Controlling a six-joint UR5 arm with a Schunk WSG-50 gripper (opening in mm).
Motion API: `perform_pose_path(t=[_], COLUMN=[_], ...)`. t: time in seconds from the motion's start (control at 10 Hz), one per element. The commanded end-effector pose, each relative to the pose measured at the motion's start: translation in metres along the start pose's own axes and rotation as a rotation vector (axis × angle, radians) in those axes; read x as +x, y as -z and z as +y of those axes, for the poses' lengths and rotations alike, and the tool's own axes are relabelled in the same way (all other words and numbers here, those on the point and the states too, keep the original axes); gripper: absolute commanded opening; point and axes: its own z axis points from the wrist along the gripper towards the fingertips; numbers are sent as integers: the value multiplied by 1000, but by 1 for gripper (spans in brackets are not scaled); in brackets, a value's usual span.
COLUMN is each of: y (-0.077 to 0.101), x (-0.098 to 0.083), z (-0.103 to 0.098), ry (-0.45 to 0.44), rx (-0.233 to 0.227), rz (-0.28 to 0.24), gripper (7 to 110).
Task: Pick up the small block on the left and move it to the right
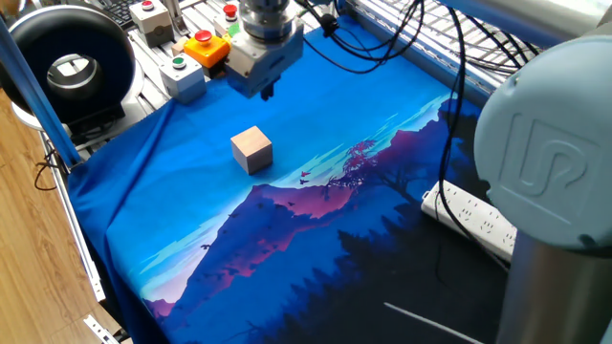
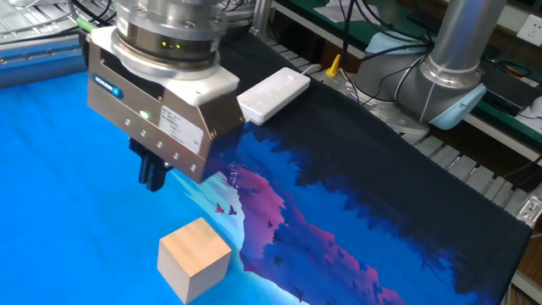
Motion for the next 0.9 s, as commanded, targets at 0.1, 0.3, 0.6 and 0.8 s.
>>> perform_pose_path(t=[0.1, 0.3, 0.6, 0.8], y=[-17, -19, -18, -18], x=[28, 42, 52, 52], z=[-25, -31, -41, -45], ry=[4, 18, 50, 65], rx=[-37, -36, 1, 19], rz=[-6, 24, 56, 58], gripper=[7, 7, 7, 7])
